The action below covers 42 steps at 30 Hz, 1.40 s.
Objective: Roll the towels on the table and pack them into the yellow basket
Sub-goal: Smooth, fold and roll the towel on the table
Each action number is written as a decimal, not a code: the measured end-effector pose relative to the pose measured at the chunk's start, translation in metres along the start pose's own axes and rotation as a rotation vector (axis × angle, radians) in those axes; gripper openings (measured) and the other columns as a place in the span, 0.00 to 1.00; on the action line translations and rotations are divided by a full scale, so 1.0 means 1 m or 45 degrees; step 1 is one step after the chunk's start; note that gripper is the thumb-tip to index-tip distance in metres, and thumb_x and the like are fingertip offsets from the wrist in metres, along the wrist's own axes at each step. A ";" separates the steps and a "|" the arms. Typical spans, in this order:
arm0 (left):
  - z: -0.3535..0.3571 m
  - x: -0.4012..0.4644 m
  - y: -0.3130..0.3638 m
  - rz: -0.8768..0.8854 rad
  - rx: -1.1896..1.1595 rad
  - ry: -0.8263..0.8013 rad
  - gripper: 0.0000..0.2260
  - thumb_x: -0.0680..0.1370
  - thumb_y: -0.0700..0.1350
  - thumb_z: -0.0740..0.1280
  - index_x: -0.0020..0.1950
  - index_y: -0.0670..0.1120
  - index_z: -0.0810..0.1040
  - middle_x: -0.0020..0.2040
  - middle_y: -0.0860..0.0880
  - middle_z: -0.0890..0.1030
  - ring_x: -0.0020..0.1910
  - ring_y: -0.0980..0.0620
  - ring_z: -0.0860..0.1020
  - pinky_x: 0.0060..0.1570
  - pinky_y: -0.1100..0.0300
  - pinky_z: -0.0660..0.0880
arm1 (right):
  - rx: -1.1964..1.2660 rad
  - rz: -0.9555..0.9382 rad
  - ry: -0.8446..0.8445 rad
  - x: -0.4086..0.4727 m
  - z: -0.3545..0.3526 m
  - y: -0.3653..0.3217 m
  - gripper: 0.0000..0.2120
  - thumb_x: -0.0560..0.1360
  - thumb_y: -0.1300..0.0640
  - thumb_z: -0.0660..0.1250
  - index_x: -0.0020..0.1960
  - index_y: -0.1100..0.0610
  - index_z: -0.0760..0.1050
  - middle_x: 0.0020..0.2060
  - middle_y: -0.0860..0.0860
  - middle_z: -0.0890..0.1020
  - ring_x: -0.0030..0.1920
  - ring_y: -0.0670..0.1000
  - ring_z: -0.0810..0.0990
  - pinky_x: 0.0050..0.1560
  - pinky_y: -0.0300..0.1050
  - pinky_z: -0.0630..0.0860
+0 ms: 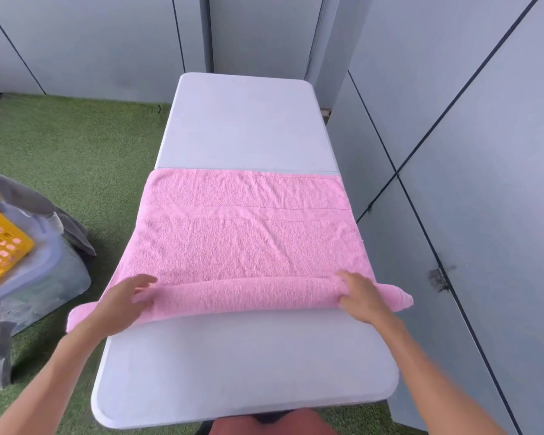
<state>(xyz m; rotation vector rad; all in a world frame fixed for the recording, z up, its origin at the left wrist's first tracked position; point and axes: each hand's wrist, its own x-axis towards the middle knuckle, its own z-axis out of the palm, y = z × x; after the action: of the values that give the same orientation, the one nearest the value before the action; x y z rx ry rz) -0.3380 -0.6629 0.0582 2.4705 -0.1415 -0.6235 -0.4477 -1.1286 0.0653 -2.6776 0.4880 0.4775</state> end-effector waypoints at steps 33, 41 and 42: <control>0.050 -0.027 0.005 0.479 0.244 0.413 0.19 0.78 0.55 0.57 0.59 0.45 0.77 0.56 0.47 0.77 0.58 0.44 0.74 0.63 0.41 0.66 | -0.013 -0.195 0.234 -0.027 0.022 0.012 0.27 0.73 0.63 0.65 0.71 0.54 0.64 0.64 0.49 0.72 0.66 0.53 0.68 0.67 0.50 0.62; 0.066 -0.025 -0.014 0.466 0.349 0.399 0.25 0.70 0.46 0.74 0.66 0.43 0.73 0.59 0.46 0.74 0.60 0.41 0.73 0.66 0.35 0.63 | 0.010 -0.143 0.592 -0.028 0.042 0.000 0.19 0.72 0.67 0.67 0.60 0.52 0.76 0.55 0.45 0.79 0.60 0.49 0.70 0.65 0.57 0.61; 0.065 -0.020 -0.014 0.422 0.344 0.390 0.24 0.67 0.40 0.77 0.62 0.42 0.76 0.55 0.46 0.77 0.56 0.40 0.76 0.62 0.34 0.67 | 0.049 -0.162 0.523 -0.024 0.038 0.002 0.19 0.73 0.68 0.65 0.61 0.52 0.76 0.56 0.46 0.79 0.61 0.50 0.72 0.67 0.54 0.61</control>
<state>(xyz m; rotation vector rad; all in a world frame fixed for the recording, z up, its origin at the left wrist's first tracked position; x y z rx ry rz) -0.3862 -0.6798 0.0116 2.6786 -0.5310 -0.0860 -0.4790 -1.1084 0.0408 -2.7497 0.4275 -0.1228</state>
